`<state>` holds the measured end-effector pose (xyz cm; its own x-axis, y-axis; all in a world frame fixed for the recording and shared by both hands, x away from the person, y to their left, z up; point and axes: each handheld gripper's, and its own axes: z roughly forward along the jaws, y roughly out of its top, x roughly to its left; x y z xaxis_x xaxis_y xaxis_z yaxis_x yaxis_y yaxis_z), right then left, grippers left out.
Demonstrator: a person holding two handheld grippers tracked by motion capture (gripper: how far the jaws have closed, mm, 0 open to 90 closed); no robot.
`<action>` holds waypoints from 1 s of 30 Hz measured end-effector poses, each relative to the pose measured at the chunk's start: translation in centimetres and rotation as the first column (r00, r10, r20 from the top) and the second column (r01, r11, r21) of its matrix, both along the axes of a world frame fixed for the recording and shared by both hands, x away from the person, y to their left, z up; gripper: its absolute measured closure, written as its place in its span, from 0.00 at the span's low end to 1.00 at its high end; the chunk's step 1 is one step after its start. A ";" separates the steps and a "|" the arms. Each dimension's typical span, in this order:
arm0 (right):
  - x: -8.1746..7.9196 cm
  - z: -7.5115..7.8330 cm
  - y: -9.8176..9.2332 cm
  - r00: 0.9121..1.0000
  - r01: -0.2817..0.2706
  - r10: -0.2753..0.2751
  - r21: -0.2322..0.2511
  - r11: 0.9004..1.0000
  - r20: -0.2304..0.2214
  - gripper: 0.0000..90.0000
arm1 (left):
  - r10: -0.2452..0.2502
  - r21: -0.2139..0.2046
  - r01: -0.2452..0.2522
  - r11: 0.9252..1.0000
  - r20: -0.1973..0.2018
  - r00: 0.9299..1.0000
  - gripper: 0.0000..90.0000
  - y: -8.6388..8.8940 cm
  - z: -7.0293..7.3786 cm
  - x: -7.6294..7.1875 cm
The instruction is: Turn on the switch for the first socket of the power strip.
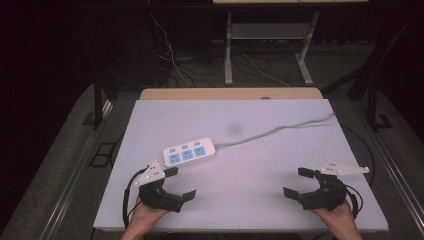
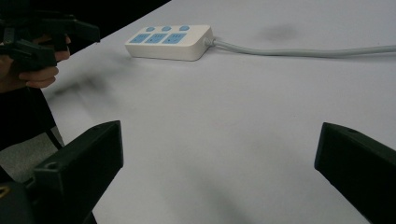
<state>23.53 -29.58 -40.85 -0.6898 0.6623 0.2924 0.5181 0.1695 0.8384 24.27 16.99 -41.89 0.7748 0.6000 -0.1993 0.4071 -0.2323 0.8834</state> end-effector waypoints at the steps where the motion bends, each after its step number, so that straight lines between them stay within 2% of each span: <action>1: 0.1 0.0 -0.1 1.000 0.000 0.000 0.003 1.000 -0.002 0.01 | 0.000 -0.001 0.000 1.000 0.000 1.000 0.00 0.0 0.0 0.0; 6: 0.4 -0.1 -0.2 1.000 -0.007 0.007 0.014 1.000 -0.015 0.01 | 0.001 0.001 -0.001 1.000 0.001 1.000 0.00 0.1 0.0 -0.2; 21: 0.4 -0.3 -0.1 0.999 -0.025 0.025 0.001 1.000 -0.033 0.01 | -0.009 0.003 0.009 1.000 -0.004 1.000 0.00 0.0 0.1 -0.1; 24: 0.4 -0.3 0.0 0.999 -0.028 0.028 -0.004 1.000 -0.042 0.01 | -0.006 0.001 0.006 1.000 -0.008 1.000 0.00 0.1 0.4 -0.1; 26: 0.4 -0.3 0.0 0.999 -0.028 0.028 -0.007 1.000 -0.042 0.01 | 0.000 0.016 0.000 1.000 0.008 1.000 0.00 0.0 0.8 -0.2; 30: 0.4 -0.3 -0.1 0.999 -0.028 0.027 -0.007 1.000 -0.042 0.01 | -0.001 0.022 0.001 1.000 0.003 1.000 0.00 -0.1 1.2 -0.2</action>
